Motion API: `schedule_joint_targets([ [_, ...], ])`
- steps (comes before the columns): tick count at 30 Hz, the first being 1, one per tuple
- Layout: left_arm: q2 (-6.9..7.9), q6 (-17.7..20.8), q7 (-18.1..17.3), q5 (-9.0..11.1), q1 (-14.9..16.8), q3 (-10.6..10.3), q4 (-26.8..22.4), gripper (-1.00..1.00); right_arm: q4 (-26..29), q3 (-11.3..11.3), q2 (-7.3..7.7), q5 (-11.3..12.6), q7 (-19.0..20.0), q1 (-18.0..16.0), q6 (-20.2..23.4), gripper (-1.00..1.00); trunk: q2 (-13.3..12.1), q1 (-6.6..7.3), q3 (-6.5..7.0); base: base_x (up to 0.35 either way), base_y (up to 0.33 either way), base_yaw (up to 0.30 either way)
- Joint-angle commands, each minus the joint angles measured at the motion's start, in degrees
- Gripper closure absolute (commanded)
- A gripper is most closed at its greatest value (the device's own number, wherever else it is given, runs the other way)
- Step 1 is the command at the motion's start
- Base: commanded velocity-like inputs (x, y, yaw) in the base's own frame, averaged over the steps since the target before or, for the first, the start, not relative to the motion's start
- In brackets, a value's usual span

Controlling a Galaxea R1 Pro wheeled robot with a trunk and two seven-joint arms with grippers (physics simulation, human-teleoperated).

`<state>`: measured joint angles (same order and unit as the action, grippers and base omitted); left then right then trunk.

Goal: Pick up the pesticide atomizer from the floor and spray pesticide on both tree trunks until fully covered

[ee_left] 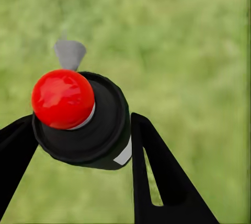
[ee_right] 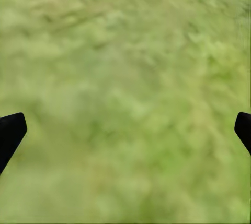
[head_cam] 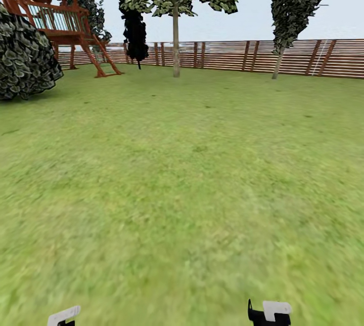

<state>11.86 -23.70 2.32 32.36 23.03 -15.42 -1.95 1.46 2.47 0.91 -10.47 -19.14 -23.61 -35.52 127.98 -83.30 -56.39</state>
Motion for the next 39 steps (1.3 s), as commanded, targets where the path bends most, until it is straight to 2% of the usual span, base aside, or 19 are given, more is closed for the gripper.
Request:
schedule_joint_targets([
  [1,0.00,-0.12,0.23,0.25,0.01,-0.49,-0.02,1.00,-0.05,0.28,0.00,-0.61,-0.34,-0.04,-0.08,-1.00,0.02,-0.03,-0.05,0.339,0.000,0.000],
  [39,-0.08,-0.11,0.23,0.25,0.02,-0.49,-0.03,1.00,-0.05,0.27,0.02,-0.61,-0.33,-0.04,-0.08,-1.00,0.02,-0.03,-0.05,0.338,0.000,0.000],
])
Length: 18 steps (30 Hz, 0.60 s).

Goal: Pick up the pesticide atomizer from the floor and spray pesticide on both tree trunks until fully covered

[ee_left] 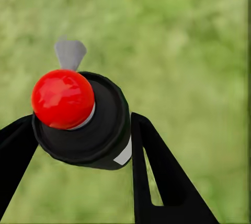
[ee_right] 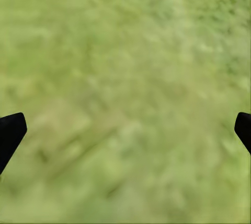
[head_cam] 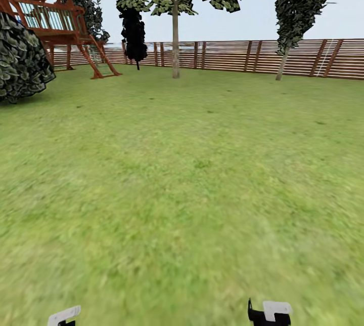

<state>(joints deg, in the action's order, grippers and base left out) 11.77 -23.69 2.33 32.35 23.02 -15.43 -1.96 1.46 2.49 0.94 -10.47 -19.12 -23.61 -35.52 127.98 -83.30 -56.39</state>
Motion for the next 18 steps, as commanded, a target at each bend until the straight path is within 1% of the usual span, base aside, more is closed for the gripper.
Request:
schedule_joint_targets([
  [1,0.02,-0.12,0.24,0.25,0.01,-0.48,-0.03,1.00,-0.05,0.26,0.00,-0.61,-0.36,-0.04,-0.08,-1.00,0.02,-0.03,-0.05,0.338,0.000,0.000],
  [18,0.03,-0.13,0.25,0.25,0.00,-0.48,0.00,1.00,-0.05,0.26,-0.03,-0.61,-0.34,-0.04,-0.08,-1.00,0.02,-0.03,-0.05,0.338,0.000,0.000],
])
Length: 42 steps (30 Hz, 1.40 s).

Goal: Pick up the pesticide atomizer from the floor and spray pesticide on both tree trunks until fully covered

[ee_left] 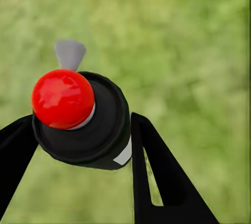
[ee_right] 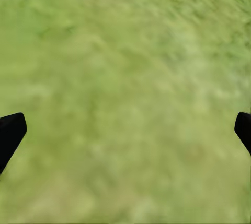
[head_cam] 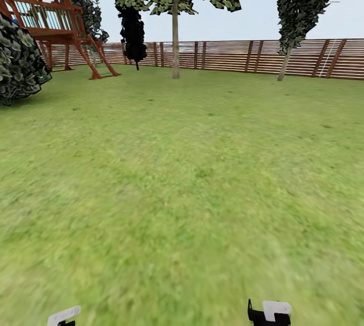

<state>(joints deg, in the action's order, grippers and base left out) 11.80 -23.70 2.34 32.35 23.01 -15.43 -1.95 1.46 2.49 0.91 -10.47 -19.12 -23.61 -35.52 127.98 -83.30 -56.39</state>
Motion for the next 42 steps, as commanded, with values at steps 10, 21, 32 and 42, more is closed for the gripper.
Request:
schedule_joint_targets([
  [10,0.07,-0.11,0.22,0.25,0.03,-0.48,-0.01,1.00,-0.05,0.26,0.02,-0.60,-0.35,-0.04,-0.08,-1.00,0.02,-0.03,-0.05,0.338,0.000,0.000],
  [21,0.04,-0.12,0.21,0.25,0.02,-0.48,-0.04,1.00,-0.05,0.23,0.03,-0.60,-0.34,-0.04,-0.08,-1.00,0.02,-0.03,-0.05,0.339,0.000,0.000],
  [32,0.05,-0.12,0.21,0.25,0.02,-0.48,-0.02,1.00,-0.05,0.24,0.00,-0.60,-0.35,-0.04,-0.08,-1.00,0.02,-0.03,-0.05,0.338,0.000,0.000],
  [42,0.06,-0.12,0.22,0.25,0.02,-0.48,0.00,1.00,-0.05,0.25,0.01,-0.60,-0.34,-0.04,-0.08,-1.00,0.02,-0.03,-0.05,0.339,0.000,0.000],
])
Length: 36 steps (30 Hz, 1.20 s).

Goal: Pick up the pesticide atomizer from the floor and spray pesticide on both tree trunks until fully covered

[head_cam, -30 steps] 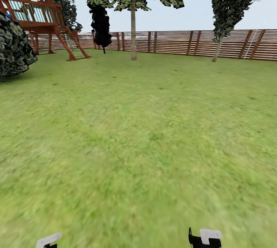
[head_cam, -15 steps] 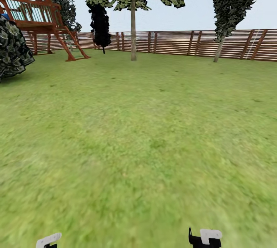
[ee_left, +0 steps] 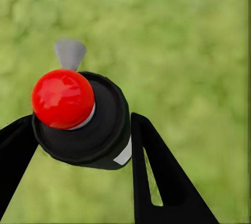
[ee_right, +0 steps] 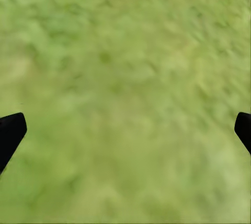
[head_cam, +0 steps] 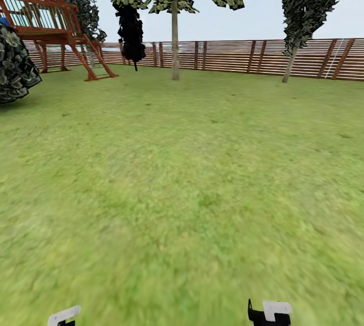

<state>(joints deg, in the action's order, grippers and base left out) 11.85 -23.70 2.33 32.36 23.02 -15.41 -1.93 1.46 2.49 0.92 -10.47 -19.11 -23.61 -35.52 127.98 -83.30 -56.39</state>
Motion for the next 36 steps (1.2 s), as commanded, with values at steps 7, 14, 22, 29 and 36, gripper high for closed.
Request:
schedule_joint_targets([
  [7,0.01,-0.12,0.22,0.24,0.02,-0.50,-0.06,1.00,-0.05,0.24,-0.01,-0.60,-0.33,-0.04,-0.08,-1.00,0.02,-0.03,-0.05,0.338,0.000,0.000],
  [14,0.01,-0.12,0.22,0.24,0.01,-0.50,-0.06,1.00,-0.05,0.29,0.04,-0.60,-0.39,-0.04,-0.08,-1.00,0.02,-0.03,-0.05,0.339,0.000,0.000],
  [22,-0.07,-0.12,0.23,0.24,0.01,-0.50,-0.07,1.00,-0.05,0.29,0.02,-0.60,-0.34,-0.04,-0.08,-1.00,0.02,-0.03,-0.05,0.338,0.000,0.000],
  [29,-0.07,-0.12,0.22,0.24,0.04,-0.50,-0.08,1.00,-0.05,0.25,0.01,-0.60,-0.34,-0.04,-0.08,-1.00,0.02,-0.03,-0.05,0.338,0.000,0.000],
  [36,-0.01,-0.12,0.22,0.24,0.05,-0.50,-0.02,1.00,-0.05,0.27,0.00,-0.60,-0.36,-0.04,-0.08,-1.00,0.02,-0.03,-0.05,0.339,0.000,0.000],
])
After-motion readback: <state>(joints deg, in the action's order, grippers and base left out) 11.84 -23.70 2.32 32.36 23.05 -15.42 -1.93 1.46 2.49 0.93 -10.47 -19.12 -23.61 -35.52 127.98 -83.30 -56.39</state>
